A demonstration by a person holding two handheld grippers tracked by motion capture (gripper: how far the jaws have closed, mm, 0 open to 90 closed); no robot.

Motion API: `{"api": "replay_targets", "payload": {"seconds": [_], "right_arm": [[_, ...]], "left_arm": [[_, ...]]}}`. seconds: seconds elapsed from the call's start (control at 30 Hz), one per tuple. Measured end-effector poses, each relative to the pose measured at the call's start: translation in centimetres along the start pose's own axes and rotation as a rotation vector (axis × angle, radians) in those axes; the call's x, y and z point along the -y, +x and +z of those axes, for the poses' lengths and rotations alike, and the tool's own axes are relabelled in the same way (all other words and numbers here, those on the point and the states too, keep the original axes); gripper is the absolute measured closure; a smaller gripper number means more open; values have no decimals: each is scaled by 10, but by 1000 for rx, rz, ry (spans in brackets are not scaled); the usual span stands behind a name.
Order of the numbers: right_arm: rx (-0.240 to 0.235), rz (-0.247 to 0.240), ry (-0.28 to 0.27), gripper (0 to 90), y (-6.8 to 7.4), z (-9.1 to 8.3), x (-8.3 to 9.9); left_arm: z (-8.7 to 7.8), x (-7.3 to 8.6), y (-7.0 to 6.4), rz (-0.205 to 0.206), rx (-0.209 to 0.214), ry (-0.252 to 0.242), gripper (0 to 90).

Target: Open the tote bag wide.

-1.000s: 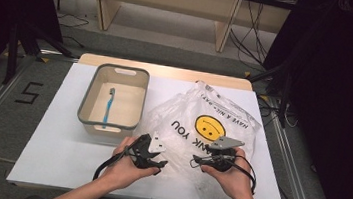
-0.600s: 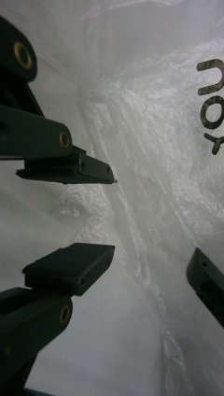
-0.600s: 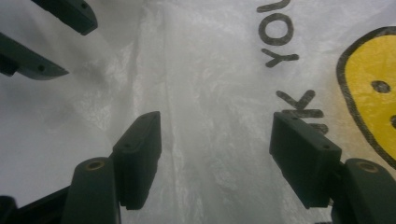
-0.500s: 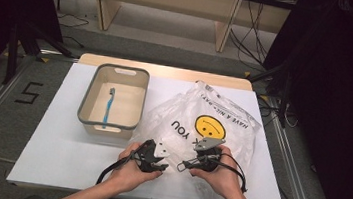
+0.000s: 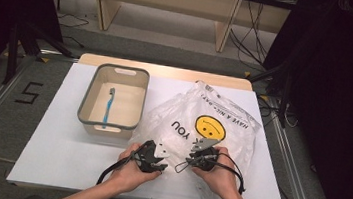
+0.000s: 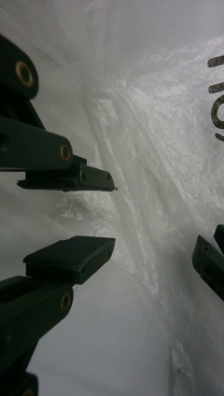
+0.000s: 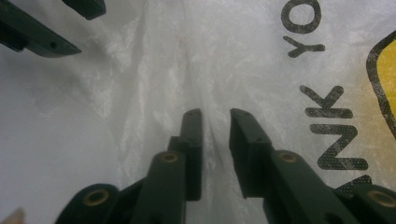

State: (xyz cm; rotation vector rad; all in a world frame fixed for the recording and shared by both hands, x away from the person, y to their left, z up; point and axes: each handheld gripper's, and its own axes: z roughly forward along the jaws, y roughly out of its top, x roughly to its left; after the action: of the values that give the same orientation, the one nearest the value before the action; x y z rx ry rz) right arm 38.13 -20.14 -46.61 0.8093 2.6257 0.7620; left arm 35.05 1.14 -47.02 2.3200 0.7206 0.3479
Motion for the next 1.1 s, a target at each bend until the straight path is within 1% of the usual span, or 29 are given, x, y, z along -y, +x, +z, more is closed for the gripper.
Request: {"api": "replay_targets", "payload": {"seconds": [0.07,0.17,0.2,0.23,0.27,0.4,0.47,0.5,0.57,0.6,0.67,0.7,0.77,0.9,0.97,1.1], "right_arm": [[-1,4,8,829,0,1,0],[8,9,5,894,0,1,0],[11,28,5,900,0,1,0],[16,22,-5,900,0,0,0],[21,29,-16,900,-1,-1,0],[49,41,-83,900,-3,-10,-3],[72,43,-119,900,-3,-16,-6],[82,51,-135,900,-2,-19,-8],[104,47,-167,900,-2,-24,-11],[116,47,-185,900,-1,-27,-12],[139,64,-217,900,0,-33,-16],[151,62,-238,900,-1,-36,-17],[171,73,-279,900,-1,-42,-20],[214,99,-357,900,-4,-52,-26],[232,121,-384,900,-5,-57,-29],[253,150,-427,900,-9,-63,-33]], "left_arm": [[0,0,0,0,-1,0,652],[0,0,0,1,-1,0,652],[0,0,0,2,-2,-1,653],[0,0,0,2,-2,-3,654],[0,0,1,6,-3,-2,657],[2,-2,0,2,-11,-20,694],[4,-3,-1,7,-13,-26,724],[5,-4,-1,8,-12,-26,737],[9,-5,-3,14,-14,-32,762],[11,-6,-3,21,-19,-29,772],[15,-8,-4,31,-23,-19,784],[17,-8,-4,34,-27,-17,790],[20,-9,-4,53,-44,-9,797],[24,-9,-6,76,-56,-1,801],[25,-9,-8,91,-59,7,801],[27,-8,-8,89,-56,6,803]]}}
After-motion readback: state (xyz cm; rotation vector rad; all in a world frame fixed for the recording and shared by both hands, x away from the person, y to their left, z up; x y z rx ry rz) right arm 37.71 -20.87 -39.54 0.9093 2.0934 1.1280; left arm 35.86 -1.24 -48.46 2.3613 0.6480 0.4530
